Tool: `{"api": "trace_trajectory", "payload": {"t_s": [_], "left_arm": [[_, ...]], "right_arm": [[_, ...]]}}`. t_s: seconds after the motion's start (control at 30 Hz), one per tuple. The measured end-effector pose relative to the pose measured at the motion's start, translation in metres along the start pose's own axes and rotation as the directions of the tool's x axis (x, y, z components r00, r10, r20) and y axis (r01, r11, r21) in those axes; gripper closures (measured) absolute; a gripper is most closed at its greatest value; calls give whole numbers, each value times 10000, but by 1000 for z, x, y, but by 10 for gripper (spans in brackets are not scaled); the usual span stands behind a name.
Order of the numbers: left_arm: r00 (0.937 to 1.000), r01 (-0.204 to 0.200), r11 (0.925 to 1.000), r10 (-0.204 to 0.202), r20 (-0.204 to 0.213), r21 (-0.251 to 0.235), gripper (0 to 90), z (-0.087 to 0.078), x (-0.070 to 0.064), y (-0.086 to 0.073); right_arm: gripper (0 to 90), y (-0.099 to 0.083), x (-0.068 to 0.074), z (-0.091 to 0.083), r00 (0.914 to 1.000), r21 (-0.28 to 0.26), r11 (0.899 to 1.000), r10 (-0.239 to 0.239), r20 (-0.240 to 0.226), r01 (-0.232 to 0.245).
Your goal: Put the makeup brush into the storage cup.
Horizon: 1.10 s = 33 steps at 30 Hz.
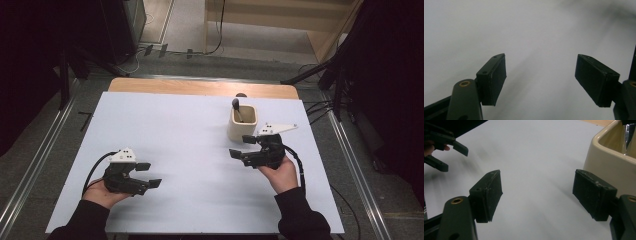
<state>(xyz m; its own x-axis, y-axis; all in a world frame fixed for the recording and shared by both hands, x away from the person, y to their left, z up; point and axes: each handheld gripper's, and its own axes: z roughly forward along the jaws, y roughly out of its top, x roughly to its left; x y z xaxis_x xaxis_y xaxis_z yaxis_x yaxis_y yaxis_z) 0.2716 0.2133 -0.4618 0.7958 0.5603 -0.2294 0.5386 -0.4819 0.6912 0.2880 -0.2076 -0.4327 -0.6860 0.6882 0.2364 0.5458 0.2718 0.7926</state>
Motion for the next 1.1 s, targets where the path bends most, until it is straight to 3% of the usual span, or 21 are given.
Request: {"api": "trace_trajectory", "payload": {"t_s": [0.57, 1.1], "left_arm": [[10000, -60, 10000, 60, -21, -54, 256, -1, 0, 0], [9998, -166, 9998, 165, -65, -129, 251, -1, 0, 0]], "right_arm": [[231, -20, -4, -6, 9994, 275, 9994, -193, -291, 201], [217, -40, -6, -11, 9992, 582, 9976, -373, -158, 382]]}}
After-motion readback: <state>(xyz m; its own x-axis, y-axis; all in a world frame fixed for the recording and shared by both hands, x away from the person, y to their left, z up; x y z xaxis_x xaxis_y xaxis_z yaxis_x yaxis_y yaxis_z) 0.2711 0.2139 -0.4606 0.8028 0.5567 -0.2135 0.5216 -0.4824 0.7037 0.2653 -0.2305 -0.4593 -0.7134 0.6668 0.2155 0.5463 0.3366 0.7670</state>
